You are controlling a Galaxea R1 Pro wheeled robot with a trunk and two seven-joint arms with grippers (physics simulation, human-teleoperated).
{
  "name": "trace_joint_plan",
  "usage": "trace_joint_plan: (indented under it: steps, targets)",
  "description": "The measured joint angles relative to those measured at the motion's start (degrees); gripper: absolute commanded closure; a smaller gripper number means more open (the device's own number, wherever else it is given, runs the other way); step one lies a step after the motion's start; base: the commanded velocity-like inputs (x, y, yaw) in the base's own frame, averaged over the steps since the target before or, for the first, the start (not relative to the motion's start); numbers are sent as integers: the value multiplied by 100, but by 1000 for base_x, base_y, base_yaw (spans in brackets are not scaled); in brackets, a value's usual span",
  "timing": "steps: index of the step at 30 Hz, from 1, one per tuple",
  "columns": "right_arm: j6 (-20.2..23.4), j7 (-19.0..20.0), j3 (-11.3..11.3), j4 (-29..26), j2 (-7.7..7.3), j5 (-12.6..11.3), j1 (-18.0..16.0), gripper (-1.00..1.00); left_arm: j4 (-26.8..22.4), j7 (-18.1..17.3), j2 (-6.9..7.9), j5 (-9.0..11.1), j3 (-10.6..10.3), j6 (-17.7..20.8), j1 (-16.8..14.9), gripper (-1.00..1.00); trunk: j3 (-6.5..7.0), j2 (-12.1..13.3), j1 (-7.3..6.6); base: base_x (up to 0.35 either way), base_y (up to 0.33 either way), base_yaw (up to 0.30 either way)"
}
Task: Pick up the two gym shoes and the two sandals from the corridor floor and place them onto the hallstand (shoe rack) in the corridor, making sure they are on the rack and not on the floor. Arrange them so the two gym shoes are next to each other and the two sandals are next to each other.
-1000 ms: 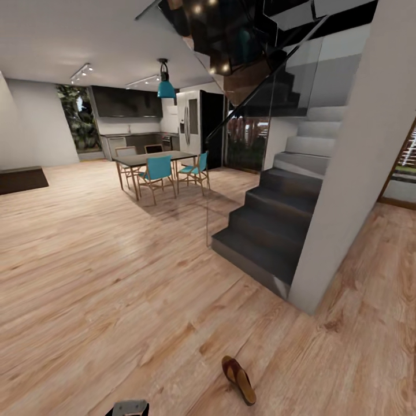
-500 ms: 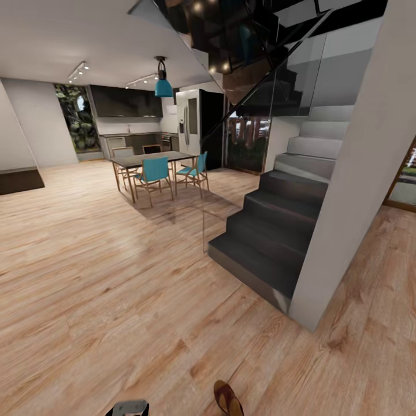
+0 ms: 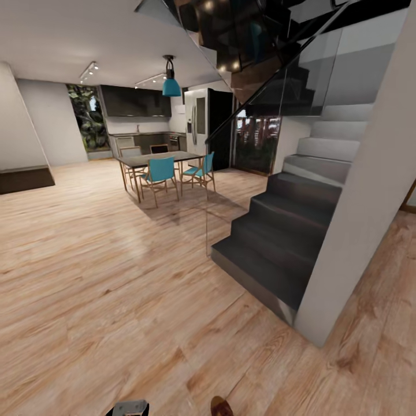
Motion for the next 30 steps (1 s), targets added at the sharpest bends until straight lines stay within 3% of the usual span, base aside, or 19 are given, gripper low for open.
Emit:
trace_joint_plan:
  steps: [12,30]
  targets:
    - [0,0,0,2,0,0,-3,-100,0,0,-7,0,-1,-3,0,-100,-24,0,0,5,-3,255]
    - [0,0,0,-1,0,2,2,-100,2,-1,-16,0,-3,-8,-1,-100,-29,0,1,-55,-82,23]
